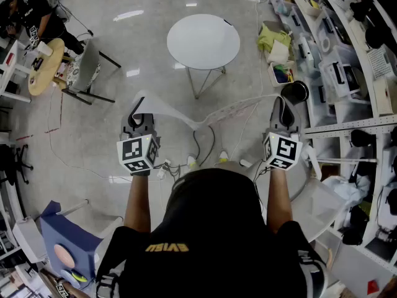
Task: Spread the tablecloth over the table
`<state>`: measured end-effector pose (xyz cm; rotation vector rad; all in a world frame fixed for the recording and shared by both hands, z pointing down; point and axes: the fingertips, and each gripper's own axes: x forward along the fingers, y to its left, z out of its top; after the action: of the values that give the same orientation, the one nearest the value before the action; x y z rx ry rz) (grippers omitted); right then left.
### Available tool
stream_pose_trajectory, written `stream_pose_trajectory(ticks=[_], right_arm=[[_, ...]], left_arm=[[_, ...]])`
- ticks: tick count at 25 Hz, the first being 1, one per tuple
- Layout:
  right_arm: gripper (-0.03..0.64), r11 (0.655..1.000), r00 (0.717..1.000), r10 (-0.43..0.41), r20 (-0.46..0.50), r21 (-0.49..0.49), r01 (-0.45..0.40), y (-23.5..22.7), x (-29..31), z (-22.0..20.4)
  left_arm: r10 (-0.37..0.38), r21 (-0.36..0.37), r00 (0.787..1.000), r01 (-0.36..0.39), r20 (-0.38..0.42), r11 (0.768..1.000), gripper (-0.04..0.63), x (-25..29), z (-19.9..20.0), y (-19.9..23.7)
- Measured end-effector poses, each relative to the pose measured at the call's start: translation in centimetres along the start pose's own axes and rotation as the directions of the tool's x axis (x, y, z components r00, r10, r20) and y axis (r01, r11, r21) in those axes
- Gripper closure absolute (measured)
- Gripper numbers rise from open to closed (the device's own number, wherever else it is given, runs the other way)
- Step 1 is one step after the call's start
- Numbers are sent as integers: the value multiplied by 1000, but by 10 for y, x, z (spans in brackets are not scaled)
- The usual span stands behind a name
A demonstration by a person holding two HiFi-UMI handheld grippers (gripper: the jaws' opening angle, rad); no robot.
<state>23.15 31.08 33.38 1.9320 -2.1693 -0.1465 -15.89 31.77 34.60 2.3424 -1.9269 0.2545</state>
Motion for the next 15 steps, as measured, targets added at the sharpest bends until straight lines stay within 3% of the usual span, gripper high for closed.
stream_pose_trajectory(ticks=[4,12,15], right_arm=[[612,997,999,-34,25,-64,35,-17,3,7],[612,1000,1000,-2,28,12,2,-26,-5,2],[611,999,1000,-10,0,53,10,-27,-7,-3]], left_arm=[[12,-6,1000,-12,25,1000,575,5,3,1],[7,28,999,-8,43,1000,575,3,8,-1],[5,128,1000,-8,21,992,575,0,8,0]])
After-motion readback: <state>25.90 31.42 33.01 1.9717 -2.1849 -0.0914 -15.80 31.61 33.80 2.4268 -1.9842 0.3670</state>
